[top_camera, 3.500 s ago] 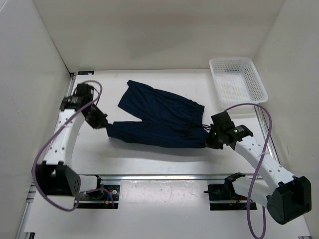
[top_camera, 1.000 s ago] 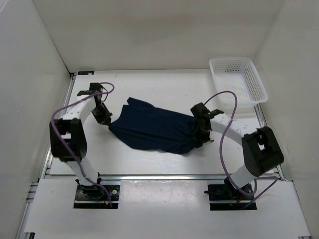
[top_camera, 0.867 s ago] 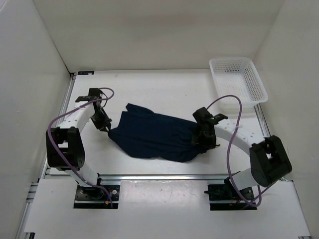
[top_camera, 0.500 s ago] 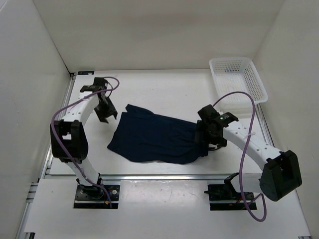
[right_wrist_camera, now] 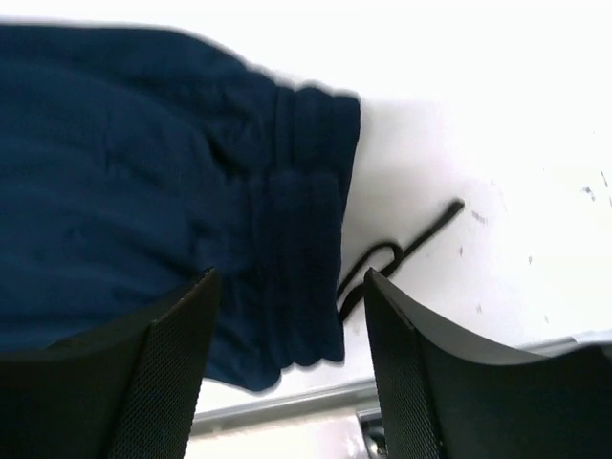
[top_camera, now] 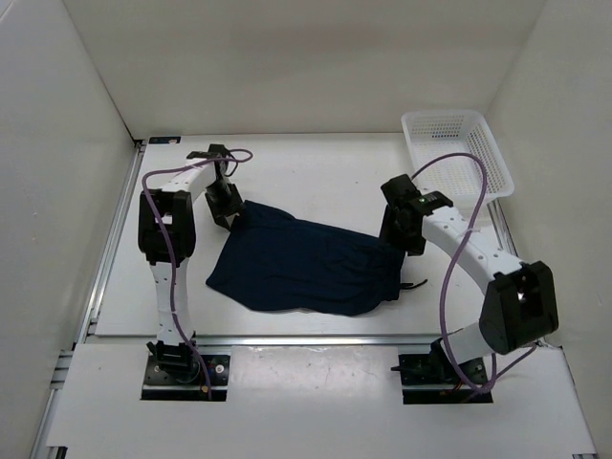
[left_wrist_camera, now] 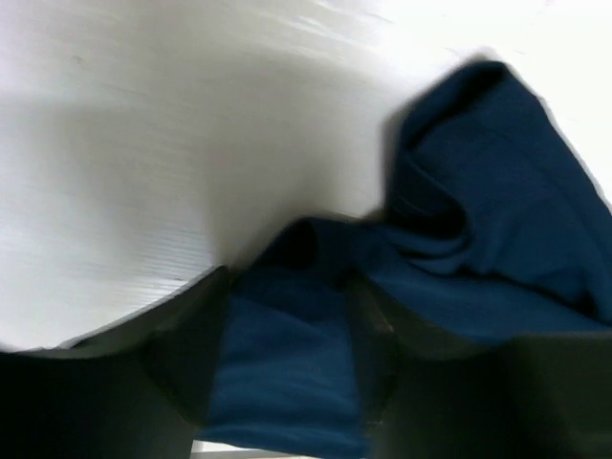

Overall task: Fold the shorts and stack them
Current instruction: Fold the shorts

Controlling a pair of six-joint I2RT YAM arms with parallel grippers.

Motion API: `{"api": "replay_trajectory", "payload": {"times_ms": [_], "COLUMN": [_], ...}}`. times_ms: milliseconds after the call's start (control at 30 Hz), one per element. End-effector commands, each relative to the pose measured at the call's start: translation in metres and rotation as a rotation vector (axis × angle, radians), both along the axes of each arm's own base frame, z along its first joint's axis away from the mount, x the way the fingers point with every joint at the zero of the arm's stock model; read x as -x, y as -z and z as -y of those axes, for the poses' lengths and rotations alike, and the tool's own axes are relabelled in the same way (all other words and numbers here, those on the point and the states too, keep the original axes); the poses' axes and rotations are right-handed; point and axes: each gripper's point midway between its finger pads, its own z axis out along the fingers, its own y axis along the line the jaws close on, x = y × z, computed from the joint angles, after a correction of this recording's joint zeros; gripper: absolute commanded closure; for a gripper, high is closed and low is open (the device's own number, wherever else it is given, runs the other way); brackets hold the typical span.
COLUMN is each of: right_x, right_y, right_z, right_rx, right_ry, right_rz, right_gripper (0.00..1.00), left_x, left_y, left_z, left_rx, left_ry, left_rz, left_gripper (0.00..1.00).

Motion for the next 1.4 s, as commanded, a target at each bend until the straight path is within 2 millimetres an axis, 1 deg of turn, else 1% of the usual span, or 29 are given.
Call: {"api": "replay_trajectory", "payload": {"times_ms": [0,33,67,200,267,300,367,400,433,467,500,533,567,633,767,900,933,1000,1033,1067,1100,1133,1167,1200,1233,1267,1300,1333,1367], "right_x": [-0.030,-0.031,-0.031,-0.037,-0.030,-0.032,-0.028,-0.028,-0.026,-0.028,-0.026,-0.028,-0.027,-0.026,-0.025,-0.026,-0.030,-0.035,-0.043,-0.049,-0.054,-0.061,-0.072,-0.077,-0.077,-0.077,-0.076,-0.071,-0.068], "right_y": [0.003,0.007,0.015,0.027,0.039,0.039,0.045,0.042,0.043,0.035,0.034,0.025,0.021,0.012,0.000,0.000,-0.003,-0.004,-0.005,-0.005,-0.006,0.000,-0.008,-0.012,-0.014,-0.014,-0.024,-0.025,-0.026], "right_z": [-0.003,-0.006,-0.003,-0.012,-0.016,-0.017,-0.018,-0.019,-0.016,-0.014,-0.011,-0.009,-0.004,0.001,0.010,0.021,0.023,0.027,0.029,0.035,0.035,0.038,0.035,0.034,0.034,0.034,0.032,0.034,0.035], "right_rx": [-0.055,-0.062,-0.048,-0.082,-0.100,-0.103,-0.109,-0.117,-0.106,-0.105,-0.099,-0.101,-0.077,-0.070,-0.054,-0.031,-0.035,-0.027,-0.031,-0.013,-0.002,0.007,-0.001,0.000,0.001,0.001,-0.018,-0.016,-0.018], "right_ry": [0.013,0.009,0.010,-0.002,-0.012,-0.013,-0.016,-0.007,-0.003,-0.001,0.012,0.014,0.024,0.040,0.069,0.098,0.110,0.126,0.140,0.147,0.139,0.144,0.137,0.129,0.128,0.128,0.125,0.125,0.125], "right_rz": [0.027,0.016,-0.010,-0.018,-0.062,-0.054,-0.078,-0.070,-0.068,-0.036,-0.028,0.004,0.015,0.044,0.081,0.081,0.091,0.095,0.107,0.118,0.126,0.116,0.144,0.152,0.150,0.150,0.176,0.171,0.175], "right_gripper": [0.34,0.34,0.34,0.34,0.41,0.58,0.80,0.98,1.00,1.00,1.00,1.00,1.00,1.00,1.00,1.00,1.00,1.00,1.00,1.00,0.99,0.89,0.70,0.43,0.34,0.25,0.13,0.08,0.06], "left_x": [-0.010,-0.009,-0.013,-0.014,-0.015,-0.016,-0.015,-0.016,-0.014,-0.014,-0.010,-0.011,-0.007,-0.003,-0.002,-0.013,-0.020,-0.031,-0.045,-0.054,-0.061,-0.078,-0.075,-0.076,-0.078,-0.081,-0.077,-0.076,-0.067], "left_y": [-0.019,-0.014,-0.017,-0.020,-0.024,-0.030,-0.035,-0.043,-0.047,-0.050,-0.052,-0.062,-0.064,-0.079,-0.103,-0.124,-0.128,-0.117,-0.127,-0.107,-0.101,-0.114,-0.106,-0.088,-0.089,-0.093,-0.092,-0.108,-0.100], "left_z": [0.015,0.015,0.016,0.014,0.012,0.011,0.010,0.011,0.009,0.009,0.007,0.007,0.004,0.001,-0.001,0.007,0.009,0.011,0.017,0.019,0.020,0.022,0.022,0.024,0.024,0.025,0.024,0.022,0.019], "left_rx": [0.056,0.055,0.056,0.045,0.036,0.028,0.029,0.031,0.022,0.023,0.014,0.016,0.004,-0.007,-0.011,0.010,0.020,0.017,0.024,0.019,0.018,0.024,0.018,0.022,0.022,0.023,0.022,0.016,0.003], "left_ry": [0.038,0.037,0.038,0.036,0.035,0.033,0.033,0.033,0.032,0.032,0.030,0.030,0.028,0.025,0.022,0.033,0.035,0.036,0.044,0.045,0.045,0.044,0.045,0.048,0.048,0.048,0.048,0.044,0.043], "left_rz": [0.056,0.045,0.055,0.066,0.078,0.093,0.096,0.117,0.117,0.126,0.121,0.145,0.139,0.168,0.221,0.276,0.286,0.264,0.305,0.272,0.261,0.305,0.259,0.210,0.208,0.222,0.211,0.253,0.228], "left_gripper": [0.45,0.78,0.89,0.90,0.90,0.90,0.90,0.90,0.90,0.90,0.90,0.90,0.90,0.90,0.90,0.90,0.90,0.90,0.90,0.90,0.88,0.80,0.74,0.68,0.55,0.53,0.39,0.38,0.31]}}
